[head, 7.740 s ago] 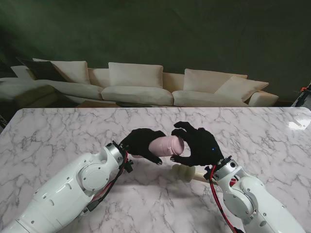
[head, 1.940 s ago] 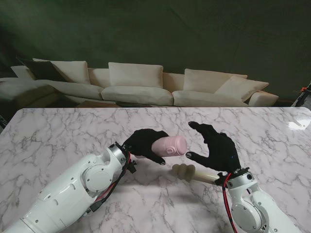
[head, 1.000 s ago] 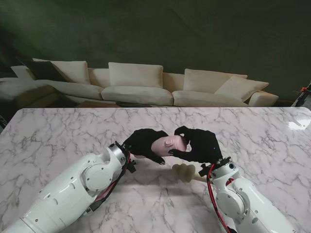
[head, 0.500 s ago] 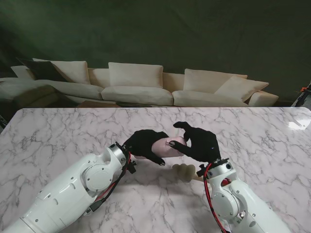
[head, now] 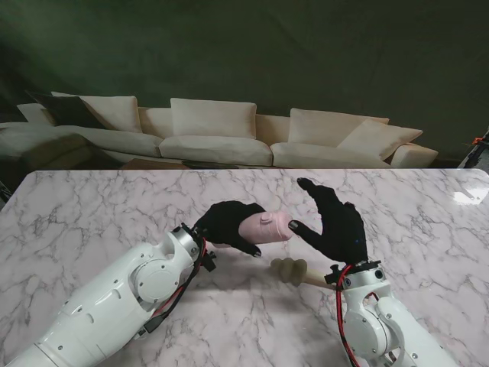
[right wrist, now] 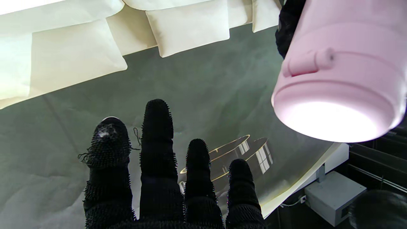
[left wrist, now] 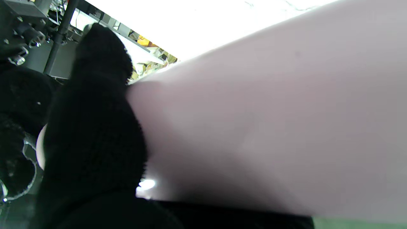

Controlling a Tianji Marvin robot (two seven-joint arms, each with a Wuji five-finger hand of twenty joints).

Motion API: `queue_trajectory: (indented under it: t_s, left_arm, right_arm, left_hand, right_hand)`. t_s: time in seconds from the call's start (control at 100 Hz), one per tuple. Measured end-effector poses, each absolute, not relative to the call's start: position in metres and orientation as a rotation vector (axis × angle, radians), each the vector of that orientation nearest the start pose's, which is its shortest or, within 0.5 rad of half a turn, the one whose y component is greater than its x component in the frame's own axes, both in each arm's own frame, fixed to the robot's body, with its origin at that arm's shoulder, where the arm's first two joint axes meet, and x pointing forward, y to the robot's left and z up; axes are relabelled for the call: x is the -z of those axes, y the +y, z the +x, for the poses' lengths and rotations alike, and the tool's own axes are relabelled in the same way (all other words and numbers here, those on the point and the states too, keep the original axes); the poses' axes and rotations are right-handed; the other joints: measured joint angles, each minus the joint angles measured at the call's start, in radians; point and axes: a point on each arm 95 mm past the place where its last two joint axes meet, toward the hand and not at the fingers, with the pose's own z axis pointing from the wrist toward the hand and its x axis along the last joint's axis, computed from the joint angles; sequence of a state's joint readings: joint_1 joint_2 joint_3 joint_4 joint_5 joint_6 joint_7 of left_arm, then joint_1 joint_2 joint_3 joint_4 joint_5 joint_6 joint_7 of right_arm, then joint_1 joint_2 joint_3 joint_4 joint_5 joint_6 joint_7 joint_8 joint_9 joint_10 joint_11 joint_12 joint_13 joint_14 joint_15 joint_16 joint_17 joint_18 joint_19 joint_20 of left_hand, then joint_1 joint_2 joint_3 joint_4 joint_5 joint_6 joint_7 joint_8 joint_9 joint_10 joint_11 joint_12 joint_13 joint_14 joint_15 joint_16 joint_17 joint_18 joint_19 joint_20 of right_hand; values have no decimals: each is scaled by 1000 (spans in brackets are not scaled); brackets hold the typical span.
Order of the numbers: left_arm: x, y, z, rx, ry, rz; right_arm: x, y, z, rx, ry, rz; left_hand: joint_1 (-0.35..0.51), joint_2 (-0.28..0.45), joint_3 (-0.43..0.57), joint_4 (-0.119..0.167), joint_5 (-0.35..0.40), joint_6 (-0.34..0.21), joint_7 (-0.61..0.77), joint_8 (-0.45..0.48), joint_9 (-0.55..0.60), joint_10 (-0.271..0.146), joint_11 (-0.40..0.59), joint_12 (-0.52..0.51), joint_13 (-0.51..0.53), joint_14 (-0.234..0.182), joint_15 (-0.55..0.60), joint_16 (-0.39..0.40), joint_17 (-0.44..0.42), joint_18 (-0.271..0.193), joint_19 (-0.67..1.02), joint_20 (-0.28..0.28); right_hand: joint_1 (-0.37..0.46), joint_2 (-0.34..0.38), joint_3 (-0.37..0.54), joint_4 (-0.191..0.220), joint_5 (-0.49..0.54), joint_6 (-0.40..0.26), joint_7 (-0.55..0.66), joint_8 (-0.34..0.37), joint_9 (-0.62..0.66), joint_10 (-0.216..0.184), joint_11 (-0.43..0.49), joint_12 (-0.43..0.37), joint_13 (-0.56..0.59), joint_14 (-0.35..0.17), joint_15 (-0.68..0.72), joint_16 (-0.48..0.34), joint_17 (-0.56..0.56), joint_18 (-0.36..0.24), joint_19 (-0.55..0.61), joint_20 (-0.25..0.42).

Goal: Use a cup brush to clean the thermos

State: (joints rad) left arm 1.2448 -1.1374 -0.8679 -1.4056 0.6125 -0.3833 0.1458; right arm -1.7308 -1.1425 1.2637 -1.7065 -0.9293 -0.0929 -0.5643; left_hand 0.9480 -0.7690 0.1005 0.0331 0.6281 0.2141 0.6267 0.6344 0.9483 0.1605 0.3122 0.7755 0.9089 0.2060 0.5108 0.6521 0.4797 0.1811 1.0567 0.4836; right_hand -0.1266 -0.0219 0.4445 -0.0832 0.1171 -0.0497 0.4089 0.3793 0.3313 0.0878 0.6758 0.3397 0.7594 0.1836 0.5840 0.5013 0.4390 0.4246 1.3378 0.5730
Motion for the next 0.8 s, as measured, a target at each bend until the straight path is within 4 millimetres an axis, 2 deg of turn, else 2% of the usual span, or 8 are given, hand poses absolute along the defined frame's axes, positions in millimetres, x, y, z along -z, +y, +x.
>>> queue_trajectory:
  t_s: [0.11,0.19,0.24,0.46,0.53,0.63,0.73,0.8]
  left_arm:
    - [299,-112,431,2214,1553,-1119]
    - [300,-114,432,2247,1501,-1185]
    - [300,-115,433,2265,1467,-1218]
    - [301,-126,434,2317,1365,-1292]
    - [303,-129,435,2329,1343,-1321]
    - [306,-133,435,2342,1310,-1360]
    - [311,-135,436,2364,1262,-1429]
    - [314,-136,436,2374,1235,-1477]
  right_arm:
    - [290,-1,348,-1861,913,1021]
    - [291,-5,346,-1858,894,1019]
    - [291,-6,345,-1858,887,1019]
    - [294,-11,343,-1866,861,1043]
    - [294,-12,343,-1865,859,1047]
    - [295,-13,342,-1863,859,1053]
    - [297,-15,342,-1860,859,1057]
    - [298,-16,342,-1859,857,1062]
  left_hand:
    - [0,10,-4,0,-5,0,-8,-10,-12,0,22,-12,0,0,0,0,-3,0,0,0]
    - [3,71,-78,0,-27,0,-25,-11,-36,0,38,-56,-13,0,0,-1,-14,0,1,0]
    - [12,80,-110,0,-28,0,-32,-11,-37,-1,38,-88,-14,0,0,-4,-20,0,10,0]
    - [29,157,-183,-2,-66,0,-55,-11,-103,-14,49,-326,-76,0,-5,-38,-99,1,11,4]
    - [30,169,-183,-8,-74,-2,-65,-11,-129,-18,21,-372,-90,0,-38,-68,-143,20,-11,13]
    - [28,185,-183,-25,-78,-19,-87,-11,-208,-29,-40,-438,-160,-3,-115,-139,-231,74,-123,10]
    - [27,188,-183,-42,-78,-32,-105,-11,-325,-43,-104,-495,-281,-5,-226,-226,-327,131,-271,-41]
    - [11,216,-203,-46,-78,-39,-125,-9,-404,-70,-144,-526,-362,-7,-278,-270,-381,147,-369,-77]
  right_hand:
    - [31,11,-35,0,0,0,-13,25,-12,0,0,1,-31,-1,-9,-3,-28,0,-29,5]
    - [31,11,-35,0,0,0,-14,26,-25,0,0,0,-39,-8,-10,-4,-38,0,-33,12]
    - [31,11,-38,0,0,0,-15,35,-23,0,0,4,-39,-9,-10,-4,-45,0,-39,12]
    - [43,24,-51,0,0,0,-15,38,-24,1,0,3,-40,-10,-10,-4,-60,0,-51,12]
    - [43,34,-59,0,0,0,-25,41,-60,1,0,-1,-52,-11,-11,-5,-64,-1,-53,12]
    - [43,44,-62,0,0,0,-26,48,-61,1,0,-1,-52,-11,-11,-6,-72,-2,-61,12]
    - [43,51,-71,0,0,0,-27,49,-61,1,0,-1,-52,-11,-11,-6,-75,-2,-64,12]
    - [45,51,-76,0,0,0,-27,50,-62,1,0,-1,-52,-12,-11,-6,-78,-2,-70,12]
